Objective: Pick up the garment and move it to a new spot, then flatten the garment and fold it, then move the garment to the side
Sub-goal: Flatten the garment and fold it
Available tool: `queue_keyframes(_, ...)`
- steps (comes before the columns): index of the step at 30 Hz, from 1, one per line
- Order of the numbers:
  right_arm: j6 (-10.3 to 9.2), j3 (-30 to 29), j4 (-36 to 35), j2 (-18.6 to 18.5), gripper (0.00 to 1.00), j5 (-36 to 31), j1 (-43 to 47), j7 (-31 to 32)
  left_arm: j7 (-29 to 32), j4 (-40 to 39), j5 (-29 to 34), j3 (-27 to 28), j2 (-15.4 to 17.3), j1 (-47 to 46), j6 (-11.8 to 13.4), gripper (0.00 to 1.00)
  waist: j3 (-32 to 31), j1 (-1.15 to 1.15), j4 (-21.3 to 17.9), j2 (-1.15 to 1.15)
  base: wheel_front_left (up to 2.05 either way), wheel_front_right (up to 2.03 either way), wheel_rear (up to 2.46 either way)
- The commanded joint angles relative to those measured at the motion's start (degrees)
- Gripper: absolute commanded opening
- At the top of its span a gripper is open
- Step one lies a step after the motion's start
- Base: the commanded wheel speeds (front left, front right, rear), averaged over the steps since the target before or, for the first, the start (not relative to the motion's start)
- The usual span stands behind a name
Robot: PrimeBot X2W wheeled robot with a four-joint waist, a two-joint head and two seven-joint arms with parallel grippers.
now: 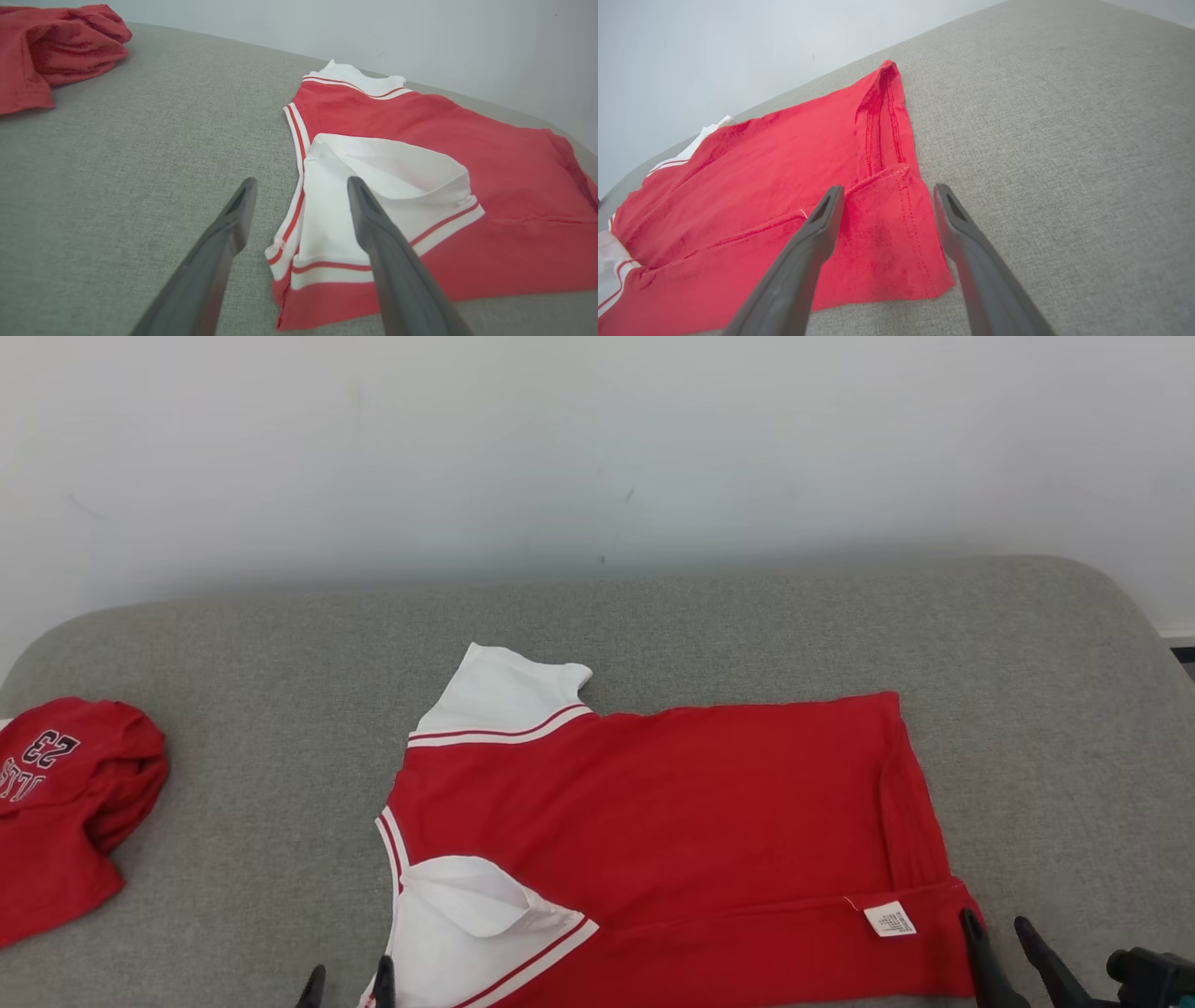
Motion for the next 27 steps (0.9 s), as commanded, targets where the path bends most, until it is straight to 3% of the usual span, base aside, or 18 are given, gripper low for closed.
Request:
queue_keyframes(1, -0.14, -0.4, -0.7, 0.0, 1.0, -0.7, 0.0, -1.0, -0.2, -1.1, 1.3, 1.0, -0.2, 1.0, 0.3, 1.0, 0.0, 0.0, 0.0, 0.0, 0.0, 0.0, 0.0)
queue_keyframes(15, -0.14, -3.7, -9.9, 4.1, 1.0, -14.7, -1.3, -7.9, -0.2, -13.2, 19.7, 14.3, -0.3, 2.8, 0.5, 1.0, -1.0, 0.0, -0.1, 0.0, 0.0, 0.0, 0.0)
queue_keyframes(27, -0.14, -9.6, -17.7, 9.0, 1.0, -22.9, 3.7, -7.9, -0.2, -14.7, 22.6, 20.5, -2.0, 7.0, -3.6, 1.0, -2.5, 0.0, 0.5, 0.0, 0.0, 0.0, 0.0)
